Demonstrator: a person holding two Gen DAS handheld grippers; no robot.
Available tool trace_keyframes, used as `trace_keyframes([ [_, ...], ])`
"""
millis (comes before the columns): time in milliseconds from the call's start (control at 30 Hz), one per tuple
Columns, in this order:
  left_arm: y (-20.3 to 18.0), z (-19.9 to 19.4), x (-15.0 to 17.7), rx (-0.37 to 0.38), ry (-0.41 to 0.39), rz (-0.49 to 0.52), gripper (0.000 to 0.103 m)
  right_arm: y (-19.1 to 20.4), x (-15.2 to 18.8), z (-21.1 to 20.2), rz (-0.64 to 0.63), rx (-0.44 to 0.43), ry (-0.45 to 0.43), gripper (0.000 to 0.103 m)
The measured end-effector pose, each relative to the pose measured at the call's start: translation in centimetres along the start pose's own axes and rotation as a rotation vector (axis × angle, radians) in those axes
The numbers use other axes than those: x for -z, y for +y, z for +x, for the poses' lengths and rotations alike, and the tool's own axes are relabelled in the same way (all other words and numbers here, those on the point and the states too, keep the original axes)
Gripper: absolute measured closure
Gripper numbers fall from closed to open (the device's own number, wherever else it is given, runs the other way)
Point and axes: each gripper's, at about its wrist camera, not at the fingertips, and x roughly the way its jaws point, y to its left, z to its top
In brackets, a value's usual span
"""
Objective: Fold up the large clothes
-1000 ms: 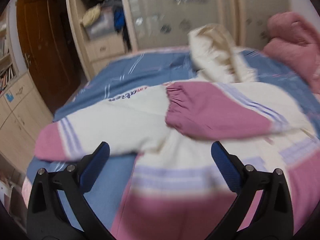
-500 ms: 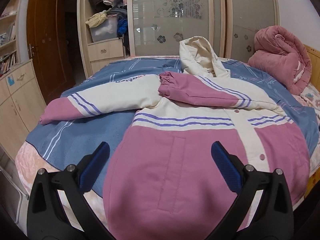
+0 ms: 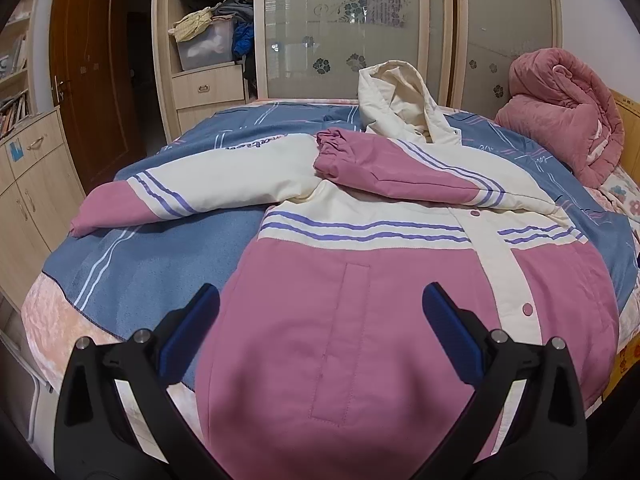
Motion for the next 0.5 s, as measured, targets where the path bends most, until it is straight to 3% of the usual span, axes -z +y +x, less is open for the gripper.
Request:
trace_keyframes([
  [500,-0.05,-0.23,-0.07,0.023,-0.017,-0.008,0.002,0.11,0.16,0.23,-0.005,0.008,0.008,0.001],
])
